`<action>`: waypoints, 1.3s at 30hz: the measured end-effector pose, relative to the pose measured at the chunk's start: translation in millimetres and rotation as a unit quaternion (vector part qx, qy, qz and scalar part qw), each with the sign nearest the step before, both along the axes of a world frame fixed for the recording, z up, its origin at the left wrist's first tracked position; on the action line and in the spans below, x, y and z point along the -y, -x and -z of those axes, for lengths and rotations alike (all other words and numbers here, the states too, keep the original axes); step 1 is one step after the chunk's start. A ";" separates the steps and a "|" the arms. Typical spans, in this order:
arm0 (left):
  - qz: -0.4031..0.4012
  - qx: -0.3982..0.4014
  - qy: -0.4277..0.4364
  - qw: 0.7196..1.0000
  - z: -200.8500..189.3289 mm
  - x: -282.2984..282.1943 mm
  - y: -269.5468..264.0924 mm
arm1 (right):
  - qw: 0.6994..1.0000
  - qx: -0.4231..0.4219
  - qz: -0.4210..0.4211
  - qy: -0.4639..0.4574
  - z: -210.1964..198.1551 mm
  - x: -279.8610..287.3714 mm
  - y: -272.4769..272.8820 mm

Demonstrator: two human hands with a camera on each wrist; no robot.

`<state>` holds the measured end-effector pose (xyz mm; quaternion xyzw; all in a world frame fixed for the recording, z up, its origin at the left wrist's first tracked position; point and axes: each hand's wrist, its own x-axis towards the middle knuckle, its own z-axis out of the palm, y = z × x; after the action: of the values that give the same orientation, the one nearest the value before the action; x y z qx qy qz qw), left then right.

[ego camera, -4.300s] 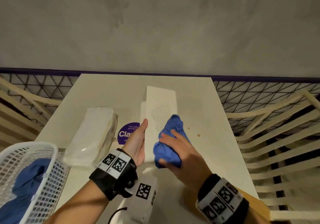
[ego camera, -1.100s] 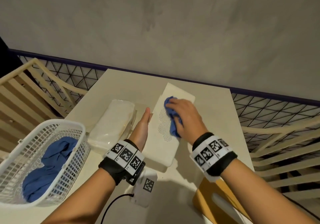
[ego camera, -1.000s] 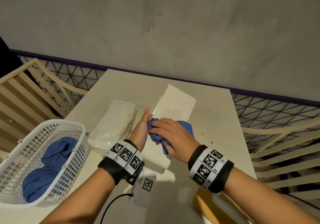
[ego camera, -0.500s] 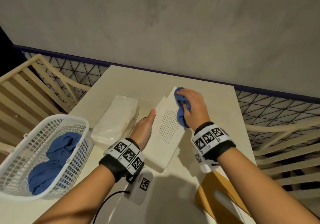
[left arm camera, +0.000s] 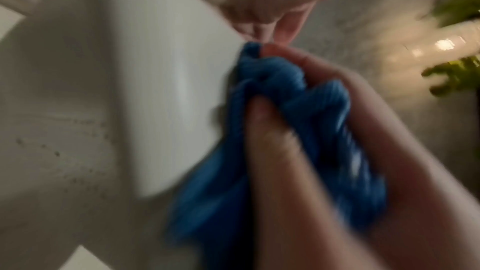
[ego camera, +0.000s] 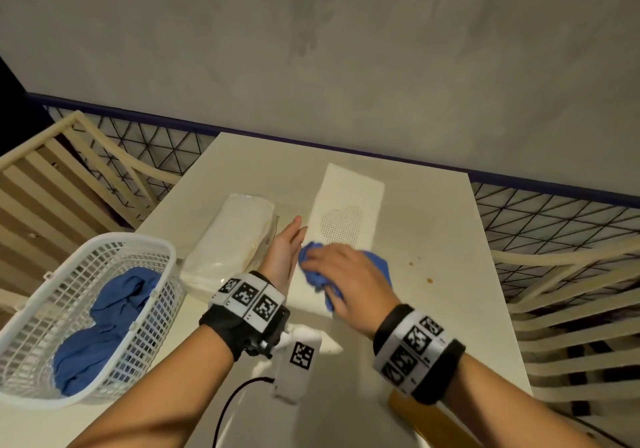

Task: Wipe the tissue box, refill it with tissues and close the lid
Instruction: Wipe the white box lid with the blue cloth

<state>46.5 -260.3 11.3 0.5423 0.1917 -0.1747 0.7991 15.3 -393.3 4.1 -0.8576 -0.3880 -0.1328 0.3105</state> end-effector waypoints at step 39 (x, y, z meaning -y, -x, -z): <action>0.014 0.187 -0.235 0.954 -16.4 27.2 15.2 | 0.979 0.003 0.171 -0.107 -39.3 51.7 -69.7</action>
<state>31.3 -287.5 27.7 0.7403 0.0665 -0.0317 0.6682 85.0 -445.1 43.4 -0.8726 -0.2200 -0.2278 0.3718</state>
